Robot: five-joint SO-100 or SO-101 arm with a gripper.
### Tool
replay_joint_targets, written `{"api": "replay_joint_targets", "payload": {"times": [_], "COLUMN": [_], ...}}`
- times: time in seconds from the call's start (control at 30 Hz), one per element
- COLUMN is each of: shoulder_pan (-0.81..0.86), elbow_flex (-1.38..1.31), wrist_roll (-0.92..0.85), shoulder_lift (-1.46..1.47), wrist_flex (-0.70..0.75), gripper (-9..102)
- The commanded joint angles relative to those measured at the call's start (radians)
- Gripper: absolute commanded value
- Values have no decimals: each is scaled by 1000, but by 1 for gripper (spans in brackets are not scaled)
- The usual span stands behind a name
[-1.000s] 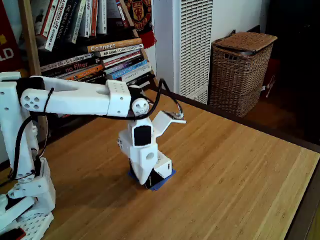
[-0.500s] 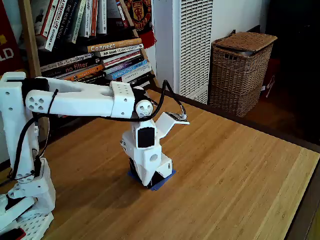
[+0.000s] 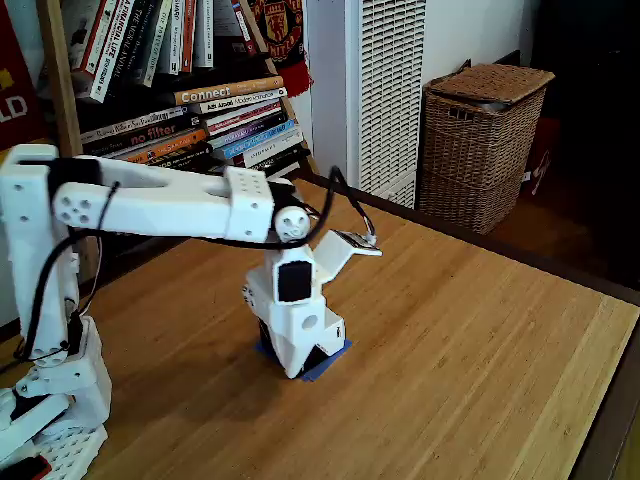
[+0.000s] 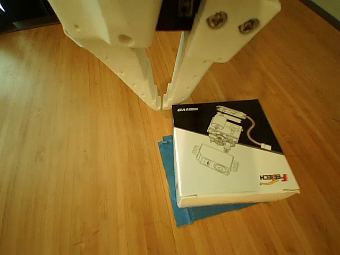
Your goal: Push the box on top of the target
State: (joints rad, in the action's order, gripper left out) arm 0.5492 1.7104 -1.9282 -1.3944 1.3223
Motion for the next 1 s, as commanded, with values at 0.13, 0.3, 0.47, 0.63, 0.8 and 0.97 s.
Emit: {"api": "replay_joint_targets", "payload": {"times": [0.13, 0.3, 0.47, 0.63, 0.8, 0.97], "shoulder_pan": [3, -8, -18, -21, -17, -12], "elbow_flex": [-31, -32, -32, -54, -60, -64], "wrist_roll": [-5, 8, 17, 23, 17, 12], "shoulder_lift": [-3, 3, 3, 18, 23, 23], "wrist_flex": [12, 12, 15, 21, 23, 26], "gripper": [0, 0, 0, 0, 0, 0]}}
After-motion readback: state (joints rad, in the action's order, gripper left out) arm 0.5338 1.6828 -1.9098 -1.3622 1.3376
